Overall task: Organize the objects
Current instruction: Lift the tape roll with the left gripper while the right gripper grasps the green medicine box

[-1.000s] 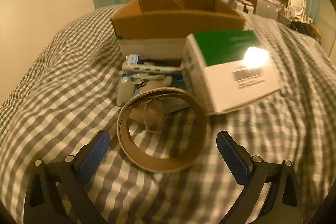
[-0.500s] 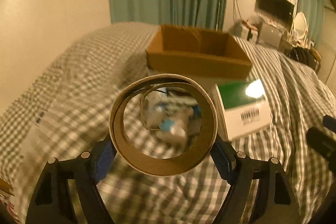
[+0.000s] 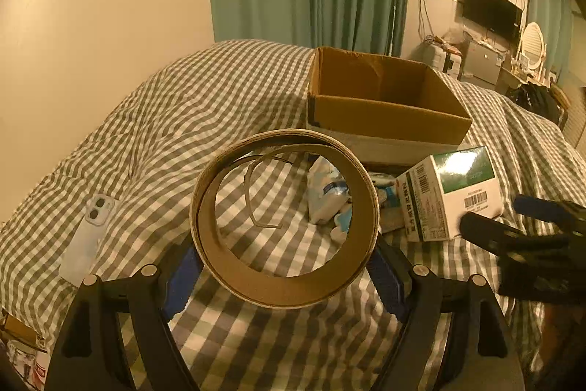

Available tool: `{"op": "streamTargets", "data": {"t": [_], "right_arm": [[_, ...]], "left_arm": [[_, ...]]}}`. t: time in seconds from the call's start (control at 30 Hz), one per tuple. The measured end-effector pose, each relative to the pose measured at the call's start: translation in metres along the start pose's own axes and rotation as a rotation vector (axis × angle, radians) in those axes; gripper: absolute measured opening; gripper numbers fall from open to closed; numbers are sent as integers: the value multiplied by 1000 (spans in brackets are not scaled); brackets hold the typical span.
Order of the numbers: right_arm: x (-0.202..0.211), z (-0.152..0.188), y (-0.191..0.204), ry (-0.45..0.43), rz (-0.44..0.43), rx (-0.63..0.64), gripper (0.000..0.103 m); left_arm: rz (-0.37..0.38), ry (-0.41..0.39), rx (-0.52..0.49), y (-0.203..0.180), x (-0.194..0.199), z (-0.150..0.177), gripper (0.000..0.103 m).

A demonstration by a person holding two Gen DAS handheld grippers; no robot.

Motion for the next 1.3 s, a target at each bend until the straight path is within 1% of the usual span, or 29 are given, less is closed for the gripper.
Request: {"op": "streamTargets", "data": {"t": [0.07,0.17,0.37,0.47,0.63,0.8,0.87,1.03,1.2,1.3], "right_arm": [[-16,0,0,30,1,-16,103],[-33,2,-1,59,34,-4,103],[-51,3,-16,79,95,1,103],[-61,2,-20,94,89,-17,102],[-58,0,-25,73,76,-18,101],[-52,-8,-22,55,69,23,103],[-54,-8,-20,65,65,40,103],[-67,-6,-27,100,106,63,103],[-65,-15,-36,90,96,42,103],[-54,-16,-37,76,55,18,103]], "left_arm": [[8,6,1,1,-1,1,83],[17,6,0,3,-4,3,83],[23,22,-8,0,-9,5,83],[28,24,-12,-3,-9,6,83],[33,25,-21,-6,-7,7,83],[28,31,-20,-6,-9,9,83],[29,37,-19,-6,-11,10,83],[39,61,-13,-8,-16,14,83],[49,69,-21,-10,-16,17,83],[54,71,-24,-11,-16,17,83]]}}
Point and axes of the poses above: each gripper's, at about its wrist camera, not at the fingertips, and x roughly against the way its jaws point, y to its left, z to its underside, the point moved 10 cm from there along -x, roughly the way its jaws point, and after that the axes turned 6 degrees about -z, right-handed, at the moved point
